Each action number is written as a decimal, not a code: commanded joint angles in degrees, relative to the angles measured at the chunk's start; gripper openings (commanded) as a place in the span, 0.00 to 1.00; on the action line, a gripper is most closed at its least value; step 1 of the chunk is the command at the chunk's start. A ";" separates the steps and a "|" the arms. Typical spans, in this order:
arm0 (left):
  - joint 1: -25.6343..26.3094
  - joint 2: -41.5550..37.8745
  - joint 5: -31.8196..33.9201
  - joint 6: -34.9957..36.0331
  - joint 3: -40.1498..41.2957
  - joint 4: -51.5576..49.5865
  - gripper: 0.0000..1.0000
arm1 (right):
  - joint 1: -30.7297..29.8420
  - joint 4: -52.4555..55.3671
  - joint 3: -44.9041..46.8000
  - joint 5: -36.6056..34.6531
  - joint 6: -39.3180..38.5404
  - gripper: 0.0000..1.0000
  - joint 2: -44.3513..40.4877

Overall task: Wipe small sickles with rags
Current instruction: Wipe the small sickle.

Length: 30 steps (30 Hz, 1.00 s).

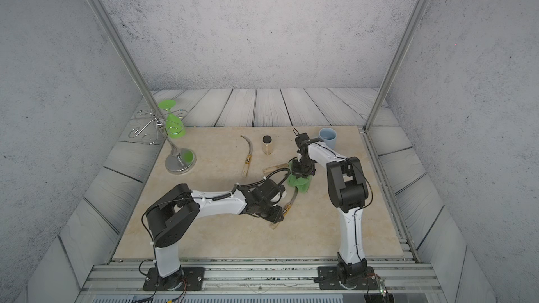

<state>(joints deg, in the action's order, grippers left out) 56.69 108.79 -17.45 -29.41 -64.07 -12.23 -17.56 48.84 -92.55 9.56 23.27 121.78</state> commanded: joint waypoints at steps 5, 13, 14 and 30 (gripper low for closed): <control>-0.05 2.12 1.72 0.60 -1.02 -5.30 0.00 | -2.14 3.32 7.39 -0.77 -1.03 0.12 1.80; -1.19 1.30 1.81 0.80 -1.21 -4.82 0.00 | -4.81 -1.92 22.49 1.31 1.89 0.12 -7.59; -1.29 1.19 1.76 0.77 -1.14 -4.73 0.00 | -5.42 -2.48 24.27 1.54 2.33 0.12 -8.70; -1.76 0.81 2.60 0.69 0.24 -3.77 0.00 | -11.06 -8.37 41.45 8.93 8.31 0.12 -30.67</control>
<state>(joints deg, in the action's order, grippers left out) 56.05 108.97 -18.44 -28.56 -65.12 -15.22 -27.07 29.19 -53.98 12.08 30.22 93.78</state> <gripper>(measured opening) 0.243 0.118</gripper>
